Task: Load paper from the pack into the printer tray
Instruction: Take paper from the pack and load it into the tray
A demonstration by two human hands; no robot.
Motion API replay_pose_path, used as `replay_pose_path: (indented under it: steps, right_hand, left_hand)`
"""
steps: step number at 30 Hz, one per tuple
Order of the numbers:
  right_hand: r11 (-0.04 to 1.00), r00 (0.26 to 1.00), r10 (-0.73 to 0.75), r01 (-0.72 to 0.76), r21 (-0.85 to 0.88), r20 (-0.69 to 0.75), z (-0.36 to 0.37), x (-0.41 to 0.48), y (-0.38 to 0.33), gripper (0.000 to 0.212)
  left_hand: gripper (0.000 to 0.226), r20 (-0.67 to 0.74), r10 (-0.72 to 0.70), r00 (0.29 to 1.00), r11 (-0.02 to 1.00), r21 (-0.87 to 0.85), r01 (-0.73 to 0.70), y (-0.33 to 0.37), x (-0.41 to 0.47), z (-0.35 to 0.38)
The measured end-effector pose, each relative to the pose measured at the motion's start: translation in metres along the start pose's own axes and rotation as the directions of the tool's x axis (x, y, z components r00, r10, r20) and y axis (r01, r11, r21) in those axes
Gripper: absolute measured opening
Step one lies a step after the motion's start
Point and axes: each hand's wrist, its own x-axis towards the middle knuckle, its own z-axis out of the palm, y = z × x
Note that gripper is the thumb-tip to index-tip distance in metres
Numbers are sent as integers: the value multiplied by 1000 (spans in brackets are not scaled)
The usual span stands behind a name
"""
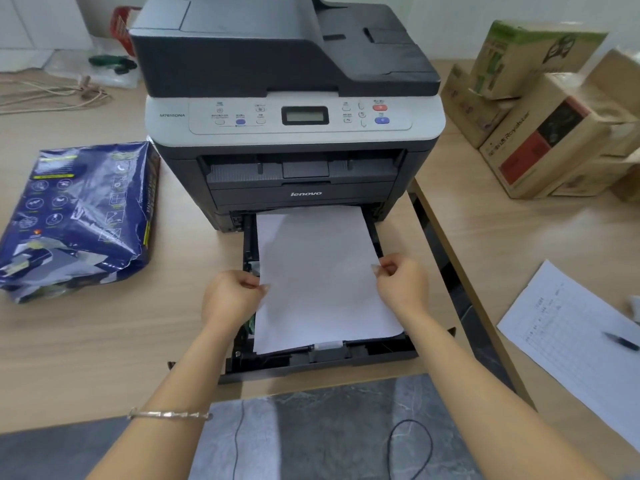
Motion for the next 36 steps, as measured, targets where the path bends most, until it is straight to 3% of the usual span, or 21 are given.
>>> replay_pose_path:
  steps: [5, 12, 21, 28, 36]
  right_hand:
    - [993, 999, 19, -14, 117, -42, 1, -4, 6, 17]
    - [984, 995, 68, -55, 172, -73, 13, -8, 3, 20]
    - [972, 980, -157, 133, -191, -118, 15, -3, 0, 29]
    - [969, 990, -136, 128, -211, -23, 16, 0, 6, 37]
    - [912, 981, -189, 188, -366, 32, 12, 0, 14, 53]
  left_hand:
    - [20, -9, 4, 1000, 996, -90, -5, -3, -3, -6]
    - [25, -55, -7, 998, 1000, -11, 7, -5, 1, 0]
    - [31, -86, 135, 987, 944, 313, -102, -8, 9, 7]
    - [31, -36, 198, 980, 880, 446, -162, -9, 13, 7]
    - [37, -32, 219, 975, 848, 500, -175, -9, 8, 3]
